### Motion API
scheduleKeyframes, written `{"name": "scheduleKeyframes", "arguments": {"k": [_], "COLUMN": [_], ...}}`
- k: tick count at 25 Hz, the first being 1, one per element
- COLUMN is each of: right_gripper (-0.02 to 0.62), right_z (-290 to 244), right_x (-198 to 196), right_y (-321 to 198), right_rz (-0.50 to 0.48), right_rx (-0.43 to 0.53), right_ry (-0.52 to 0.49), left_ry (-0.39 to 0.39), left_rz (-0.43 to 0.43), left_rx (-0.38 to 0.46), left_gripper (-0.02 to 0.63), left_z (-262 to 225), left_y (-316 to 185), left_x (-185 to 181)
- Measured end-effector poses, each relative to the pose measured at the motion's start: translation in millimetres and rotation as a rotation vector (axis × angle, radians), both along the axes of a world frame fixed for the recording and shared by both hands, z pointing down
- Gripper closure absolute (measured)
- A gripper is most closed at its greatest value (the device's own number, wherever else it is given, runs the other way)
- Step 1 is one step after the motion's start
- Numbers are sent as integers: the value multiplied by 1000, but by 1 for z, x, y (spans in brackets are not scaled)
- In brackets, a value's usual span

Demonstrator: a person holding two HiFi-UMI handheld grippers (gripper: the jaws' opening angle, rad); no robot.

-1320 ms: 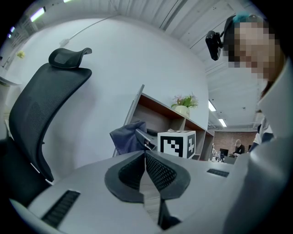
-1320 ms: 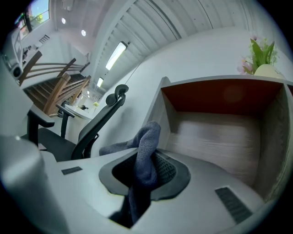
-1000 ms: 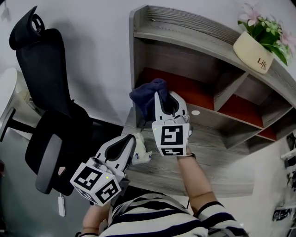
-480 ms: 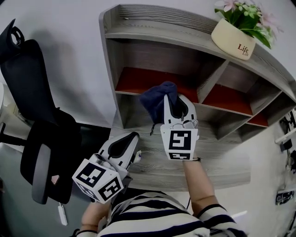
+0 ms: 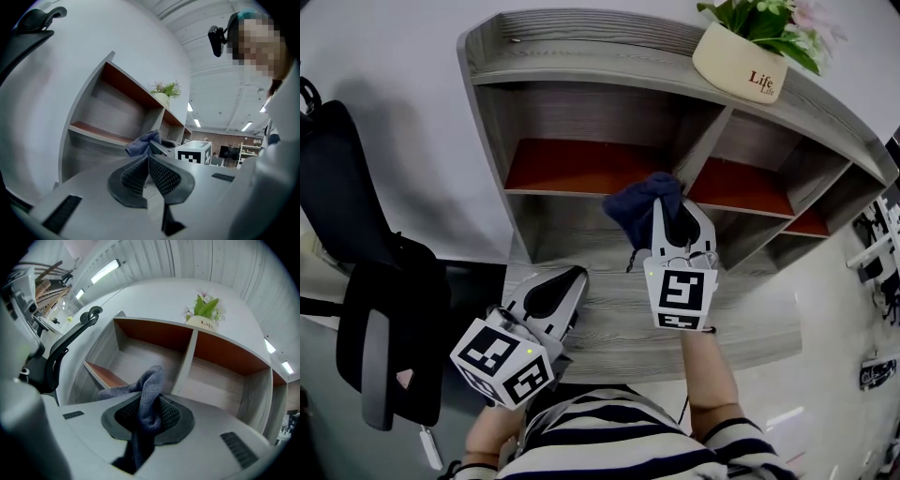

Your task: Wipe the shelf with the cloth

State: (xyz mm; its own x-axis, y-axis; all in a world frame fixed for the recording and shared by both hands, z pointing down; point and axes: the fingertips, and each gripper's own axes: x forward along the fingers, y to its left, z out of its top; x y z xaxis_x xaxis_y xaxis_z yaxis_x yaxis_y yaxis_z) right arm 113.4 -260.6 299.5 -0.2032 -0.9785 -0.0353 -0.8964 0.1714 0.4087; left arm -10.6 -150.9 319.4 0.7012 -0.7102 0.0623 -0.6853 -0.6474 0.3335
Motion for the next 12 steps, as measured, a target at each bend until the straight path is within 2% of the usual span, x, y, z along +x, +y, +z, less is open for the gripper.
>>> {"name": "scheduleKeyframes", "arguments": {"k": [7, 12], "right_gripper": [523, 523], "right_z": [5, 8], "right_x": [31, 38], "right_y": [4, 2], "right_rz": [71, 82], "right_rx": [-7, -15], "right_ry": [1, 1], "left_ry": [-8, -3], "left_rz": [17, 12], "left_rx": [8, 12], "left_gripper": [584, 584], "left_z": [0, -1], "left_y": [0, 0], "left_x": [9, 9]}}
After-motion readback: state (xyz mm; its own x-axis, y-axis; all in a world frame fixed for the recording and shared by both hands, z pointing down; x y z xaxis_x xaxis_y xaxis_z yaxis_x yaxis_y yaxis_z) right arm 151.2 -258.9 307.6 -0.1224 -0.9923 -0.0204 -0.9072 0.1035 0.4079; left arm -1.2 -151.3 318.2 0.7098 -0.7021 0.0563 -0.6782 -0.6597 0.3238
